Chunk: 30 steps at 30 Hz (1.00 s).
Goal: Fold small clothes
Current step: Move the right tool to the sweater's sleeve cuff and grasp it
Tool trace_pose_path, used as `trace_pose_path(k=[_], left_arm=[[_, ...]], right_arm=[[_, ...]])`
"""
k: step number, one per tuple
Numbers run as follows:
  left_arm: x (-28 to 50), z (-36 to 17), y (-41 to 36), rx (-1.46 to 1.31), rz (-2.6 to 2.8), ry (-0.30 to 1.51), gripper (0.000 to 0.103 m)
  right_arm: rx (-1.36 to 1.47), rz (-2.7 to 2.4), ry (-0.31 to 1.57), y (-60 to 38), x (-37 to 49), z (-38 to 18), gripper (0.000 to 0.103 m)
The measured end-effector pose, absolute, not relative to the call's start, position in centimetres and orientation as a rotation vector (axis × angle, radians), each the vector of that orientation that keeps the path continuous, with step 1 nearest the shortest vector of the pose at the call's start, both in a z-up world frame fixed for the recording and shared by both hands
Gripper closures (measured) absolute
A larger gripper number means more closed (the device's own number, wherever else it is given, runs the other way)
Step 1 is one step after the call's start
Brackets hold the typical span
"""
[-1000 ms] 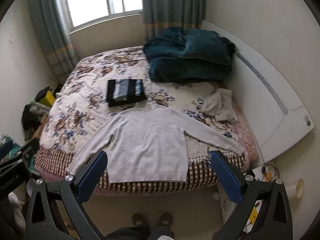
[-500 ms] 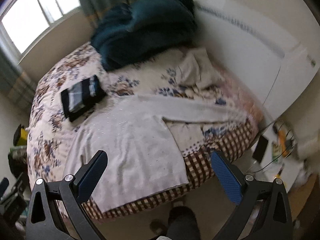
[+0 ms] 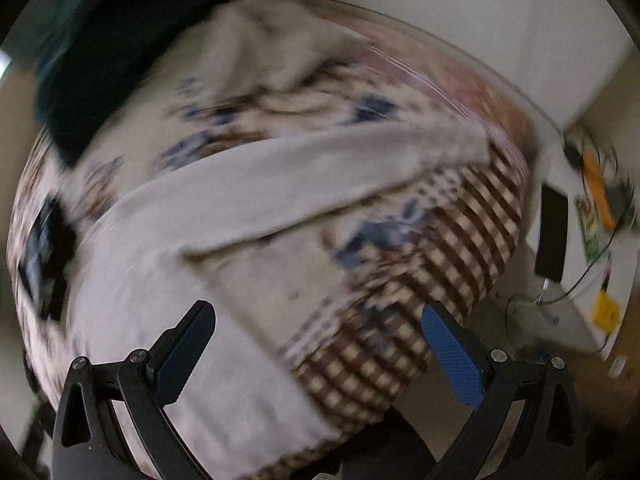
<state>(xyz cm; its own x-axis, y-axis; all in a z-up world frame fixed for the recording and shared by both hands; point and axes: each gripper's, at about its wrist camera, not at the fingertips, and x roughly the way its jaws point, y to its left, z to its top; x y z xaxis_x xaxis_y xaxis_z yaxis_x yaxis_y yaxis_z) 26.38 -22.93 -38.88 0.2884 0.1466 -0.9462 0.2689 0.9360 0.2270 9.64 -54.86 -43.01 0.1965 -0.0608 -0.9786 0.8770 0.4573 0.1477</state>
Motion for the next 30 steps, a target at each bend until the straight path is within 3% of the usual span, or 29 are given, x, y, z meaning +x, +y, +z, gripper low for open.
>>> trace_pose_path(k=[8,10,12,15,16,17,18,19,25,30], left_arm=[[28.0,-52.0,-27.2,0.433,-0.124,1.409,0.000],[28.3,-53.5,-28.1,0.436,-0.133,1.428,0.000],[28.3,-54.1,-28.6,0.434,-0.137,1.438,0.000],[28.3,-53.9,-29.2,0.429,-0.146,1.445,0.000],[28.3,-53.6,-29.4,0.429,-0.150,1.446,0.000],[28.2,-53.4,-29.6,0.429,-0.152,1.446,0.000],[28.2,-53.2,-29.8,0.430,-0.155,1.445,0.000],[28.2,-52.9,-30.0,0.435,-0.159,1.441,0.000],[27.7,-51.1,-31.1,0.452,-0.191,1.414,0.000],[26.9,-50.4,-32.5,0.461,-0.203,1.426,0.000]], right_arm=[[1.302,-1.063,0.860,-67.6,-0.6,-52.9,0.000],[1.363,-1.087,0.810,-69.3,-2.0,-54.4,0.005],[1.424,-1.110,0.766,-71.2,-3.2,-56.2,0.018],[1.495,-1.094,0.660,-73.2,-3.9,-57.7,0.026],[1.495,-1.095,0.640,-73.7,-3.9,-57.9,0.031],[1.494,-1.093,0.616,-74.3,-3.6,-58.1,0.052],[1.485,-1.106,0.620,-74.7,-3.4,-58.2,0.083],[1.474,-1.129,0.636,-75.0,-3.0,-58.1,0.095],[1.298,-1.119,0.629,-74.1,-2.8,-51.8,0.097],[1.226,-1.142,0.889,-73.5,-3.1,-53.6,0.097]])
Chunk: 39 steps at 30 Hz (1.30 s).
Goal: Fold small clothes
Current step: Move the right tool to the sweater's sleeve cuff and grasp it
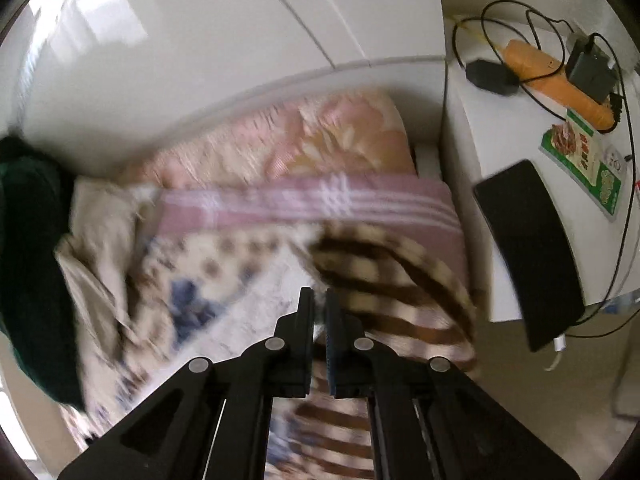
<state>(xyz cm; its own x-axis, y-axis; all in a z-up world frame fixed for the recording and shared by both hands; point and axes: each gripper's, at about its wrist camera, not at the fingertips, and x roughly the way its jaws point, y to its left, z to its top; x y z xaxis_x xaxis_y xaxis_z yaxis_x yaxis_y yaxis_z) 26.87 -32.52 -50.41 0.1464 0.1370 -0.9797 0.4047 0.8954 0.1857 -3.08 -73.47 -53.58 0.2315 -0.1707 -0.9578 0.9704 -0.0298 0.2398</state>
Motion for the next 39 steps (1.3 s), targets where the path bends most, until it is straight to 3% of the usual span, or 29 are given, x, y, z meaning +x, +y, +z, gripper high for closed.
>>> trace_pose_path(k=[5,7,9,10,17,18,19,20,26,29,33,39], left_arm=[[26.6,-51.2,-33.9,0.476,-0.216,1.426,0.000],[26.5,-51.4,-34.6,0.478,-0.220,1.429,0.000],[26.7,-51.6,-34.9,0.479,-0.224,1.431,0.000],[26.6,-51.6,-34.9,0.481,-0.225,1.434,0.000],[25.9,-52.0,-35.4,0.481,-0.235,1.439,0.000],[26.0,-52.1,-35.6,0.480,-0.236,1.439,0.000],[26.4,-52.2,-35.4,0.479,-0.237,1.439,0.000],[26.4,-52.3,-35.4,0.481,-0.237,1.439,0.000],[26.5,-51.7,-35.2,0.468,-0.249,1.438,0.000],[26.7,-51.5,-35.3,0.459,-0.247,1.449,0.000],[26.8,-51.3,-35.5,0.458,-0.247,1.446,0.000],[26.7,-52.0,-36.2,0.480,-0.250,1.455,0.000]], right_arm=[[1.246,-1.087,1.055,-71.4,-3.7,-55.1,0.094],[1.294,-1.055,0.992,-70.8,-4.0,-54.8,0.079],[1.385,-1.029,0.891,-70.3,-4.8,-54.6,0.045],[1.430,-1.042,0.843,-70.1,-5.3,-54.6,0.042],[1.670,-1.023,0.594,-71.3,-5.7,-57.9,0.039],[1.706,-1.007,0.571,-71.7,-5.3,-58.7,0.045],[1.712,-1.009,0.569,-72.1,-4.8,-58.9,0.061],[1.694,-1.008,0.575,-72.4,-4.3,-58.5,0.093],[1.430,-1.058,0.538,-75.4,-4.1,-52.1,0.091],[1.503,-1.080,0.696,-76.9,-4.6,-54.4,0.067],[1.536,-1.045,0.632,-74.7,-5.8,-54.0,0.045],[1.672,-0.973,0.568,-72.3,-4.4,-58.8,0.045]])
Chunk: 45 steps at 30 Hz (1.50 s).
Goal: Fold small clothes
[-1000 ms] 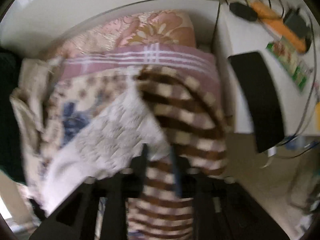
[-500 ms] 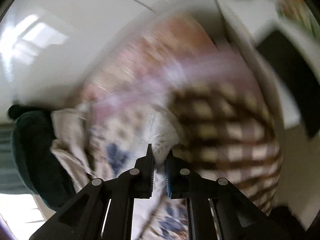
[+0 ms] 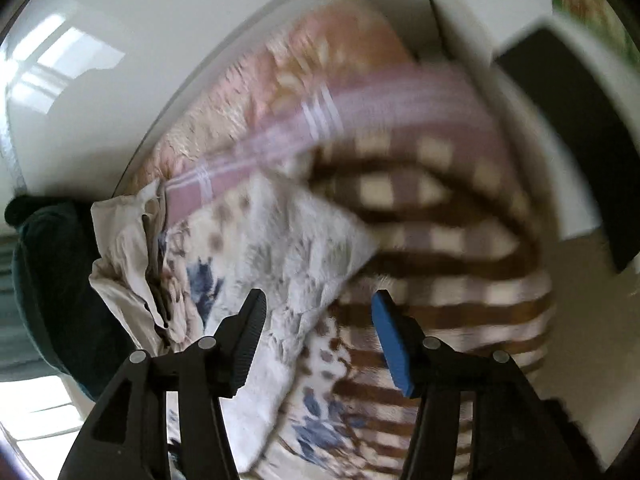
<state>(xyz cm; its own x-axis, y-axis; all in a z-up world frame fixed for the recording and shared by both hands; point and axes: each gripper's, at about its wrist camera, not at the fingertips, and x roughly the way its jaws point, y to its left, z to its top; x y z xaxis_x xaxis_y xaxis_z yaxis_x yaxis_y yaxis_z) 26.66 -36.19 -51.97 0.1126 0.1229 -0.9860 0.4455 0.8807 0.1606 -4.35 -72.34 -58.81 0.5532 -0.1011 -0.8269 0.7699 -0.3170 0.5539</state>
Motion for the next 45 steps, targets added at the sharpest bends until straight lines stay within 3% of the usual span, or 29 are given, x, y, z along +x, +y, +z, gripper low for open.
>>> trace_pose_path(k=[2,3,4,5,14,21,26,31,40,43,45], left_arm=[[26.7,-52.2,-36.2,0.489,-0.245,1.449,0.000],[26.7,-52.3,-36.1,0.488,-0.240,1.450,0.000],[26.7,-52.4,-35.9,0.482,-0.236,1.451,0.000],[26.9,-52.4,-35.6,0.476,-0.229,1.451,0.000],[29.6,-50.5,-29.3,0.407,-0.133,1.409,0.000],[32.4,-49.0,-16.4,0.263,0.084,1.392,0.000],[32.8,-48.8,-4.2,0.162,0.269,1.421,0.000],[31.9,-48.4,5.4,0.085,0.395,1.435,0.000],[30.0,-48.4,16.0,-0.055,0.511,1.455,0.000],[29.5,-48.4,18.2,-0.104,0.534,1.450,0.000],[28.9,-48.1,19.1,-0.131,0.546,1.437,0.000]], right_arm=[[1.680,-1.004,0.444,-72.5,-4.6,-59.7,0.045],[1.673,-1.031,0.374,-72.5,-4.7,-59.7,0.053],[1.651,-1.065,0.355,-72.8,-4.6,-59.4,0.069],[1.619,-1.093,0.366,-72.9,-4.3,-58.8,0.093],[1.244,-0.848,0.504,-70.9,4.6,-45.7,0.093],[0.943,-0.368,0.770,-56.1,21.6,-38.6,0.093],[0.756,-0.053,0.945,-38.4,33.5,-39.8,0.093],[0.519,0.178,1.137,-17.1,41.3,-44.7,0.094],[0.184,0.297,1.303,2.4,43.7,-52.5,0.093],[0.220,0.329,1.395,3.4,43.6,-54.2,0.083],[0.409,0.419,1.418,1.3,42.9,-53.5,0.064]])
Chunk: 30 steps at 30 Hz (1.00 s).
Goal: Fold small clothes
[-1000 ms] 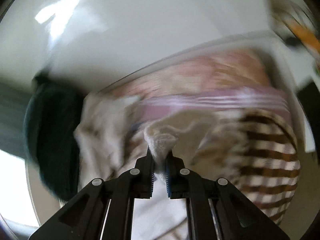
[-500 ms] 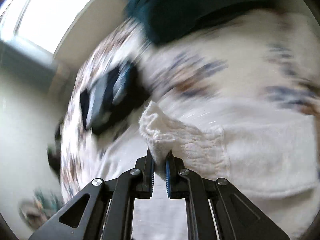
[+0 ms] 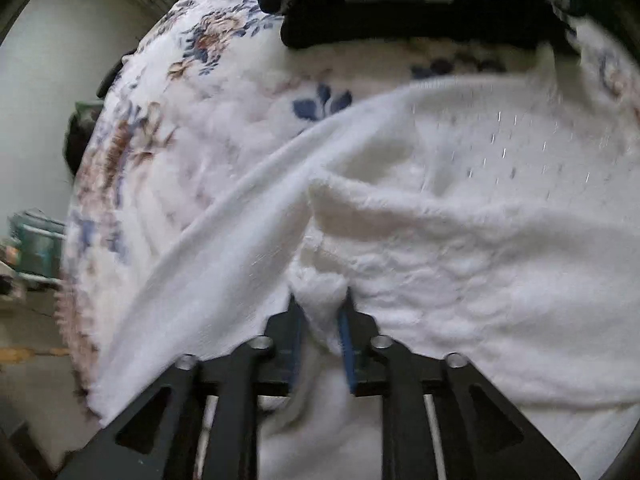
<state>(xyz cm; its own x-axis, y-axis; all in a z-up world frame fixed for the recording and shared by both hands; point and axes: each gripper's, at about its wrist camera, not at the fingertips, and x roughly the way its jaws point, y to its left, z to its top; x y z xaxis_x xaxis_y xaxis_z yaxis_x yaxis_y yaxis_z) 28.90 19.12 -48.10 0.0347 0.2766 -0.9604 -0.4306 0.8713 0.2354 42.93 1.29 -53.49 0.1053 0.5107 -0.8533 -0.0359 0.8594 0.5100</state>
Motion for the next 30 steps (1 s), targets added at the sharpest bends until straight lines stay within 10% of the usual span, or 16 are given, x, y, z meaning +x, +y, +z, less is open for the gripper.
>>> trace_pose_path(k=[3,13,23,25,27,30], left_arm=[[27.6,-47.8,21.5,-0.209,0.571,1.417,0.000],[18.6,-49.0,30.8,-0.684,0.790,1.334,0.000],[9.5,-52.5,40.1,-1.344,0.931,0.839,0.008],[9.0,-52.8,41.2,-1.378,0.981,0.766,0.020],[9.1,-53.0,41.0,-1.374,1.023,0.759,0.059],[9.9,-52.3,41.4,-1.300,1.065,0.767,0.089]], right_arm=[[0.574,0.372,1.379,-3.3,41.0,-51.1,0.040],[0.516,0.157,1.506,-5.1,42.1,-55.2,0.041],[0.469,0.107,1.420,-5.9,40.3,-51.3,0.041],[0.428,0.085,1.418,-5.3,40.8,-50.6,0.040],[0.316,0.021,1.421,-4.4,41.0,-50.3,0.040],[0.064,-0.130,1.441,-3.9,40.9,-50.8,0.039]])
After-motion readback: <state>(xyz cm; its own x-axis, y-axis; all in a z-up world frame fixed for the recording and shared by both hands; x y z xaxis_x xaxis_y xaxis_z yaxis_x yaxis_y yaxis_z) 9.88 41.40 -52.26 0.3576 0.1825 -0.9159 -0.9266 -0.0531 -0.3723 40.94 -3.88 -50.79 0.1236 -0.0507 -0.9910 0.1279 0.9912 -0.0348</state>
